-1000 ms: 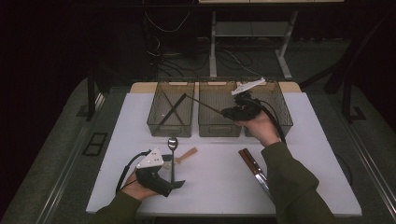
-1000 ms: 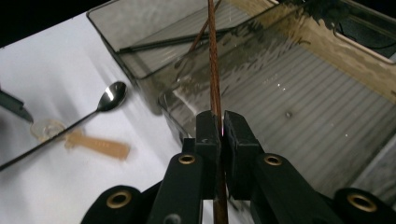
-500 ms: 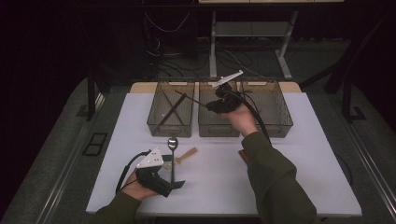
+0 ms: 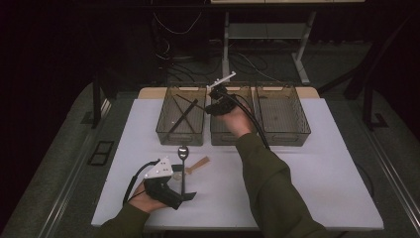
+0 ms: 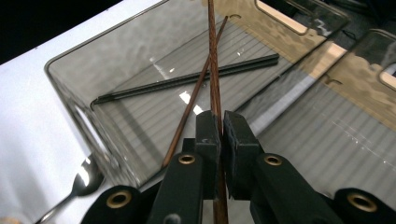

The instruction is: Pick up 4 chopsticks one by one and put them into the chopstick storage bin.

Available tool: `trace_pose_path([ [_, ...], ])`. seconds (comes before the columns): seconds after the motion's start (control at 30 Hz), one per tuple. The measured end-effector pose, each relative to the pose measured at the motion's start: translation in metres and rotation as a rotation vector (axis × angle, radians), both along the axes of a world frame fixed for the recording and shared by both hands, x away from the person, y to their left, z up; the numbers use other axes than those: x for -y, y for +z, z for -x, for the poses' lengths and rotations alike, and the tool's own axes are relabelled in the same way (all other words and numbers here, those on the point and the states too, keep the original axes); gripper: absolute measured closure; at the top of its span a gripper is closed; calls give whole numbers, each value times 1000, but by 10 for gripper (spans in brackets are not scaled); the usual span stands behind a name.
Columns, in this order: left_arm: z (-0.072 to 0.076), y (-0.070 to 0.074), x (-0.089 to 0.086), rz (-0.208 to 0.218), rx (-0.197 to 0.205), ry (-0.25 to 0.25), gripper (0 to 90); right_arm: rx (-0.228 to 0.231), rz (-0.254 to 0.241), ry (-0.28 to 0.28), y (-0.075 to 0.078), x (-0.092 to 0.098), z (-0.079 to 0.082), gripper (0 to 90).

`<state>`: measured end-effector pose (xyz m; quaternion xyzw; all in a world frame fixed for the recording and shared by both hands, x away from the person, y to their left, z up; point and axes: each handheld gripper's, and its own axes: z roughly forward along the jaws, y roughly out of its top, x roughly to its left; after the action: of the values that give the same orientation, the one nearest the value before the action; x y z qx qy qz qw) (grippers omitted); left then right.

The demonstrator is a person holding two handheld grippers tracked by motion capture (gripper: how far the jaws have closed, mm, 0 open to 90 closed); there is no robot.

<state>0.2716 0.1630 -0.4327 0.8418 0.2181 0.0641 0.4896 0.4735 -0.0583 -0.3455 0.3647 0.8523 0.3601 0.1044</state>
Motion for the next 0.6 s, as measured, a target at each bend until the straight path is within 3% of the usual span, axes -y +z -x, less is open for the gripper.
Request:
trace_pose_path([
  [0.33,0,1,0,5,7,-9,0,-16,31,-37,-11,-39,-18,850],
  [0.6,0,1,0,9,6,-14,0,-21,48,-63,-15,-56,-23,849],
])
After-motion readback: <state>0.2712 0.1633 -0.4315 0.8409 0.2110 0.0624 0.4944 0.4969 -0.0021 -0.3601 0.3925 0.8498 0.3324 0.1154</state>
